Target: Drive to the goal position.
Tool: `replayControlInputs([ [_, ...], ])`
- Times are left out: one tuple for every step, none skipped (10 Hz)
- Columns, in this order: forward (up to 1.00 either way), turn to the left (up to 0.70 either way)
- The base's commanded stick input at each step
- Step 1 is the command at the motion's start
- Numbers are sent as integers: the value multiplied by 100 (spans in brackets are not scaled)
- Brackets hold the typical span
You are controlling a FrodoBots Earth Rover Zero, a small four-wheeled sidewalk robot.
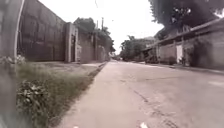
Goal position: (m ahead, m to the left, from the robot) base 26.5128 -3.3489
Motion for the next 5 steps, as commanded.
replayControlInputs([
  [70, 0],
  [70, 0],
  [70, 0],
  [70, 0],
  [70, 0],
])
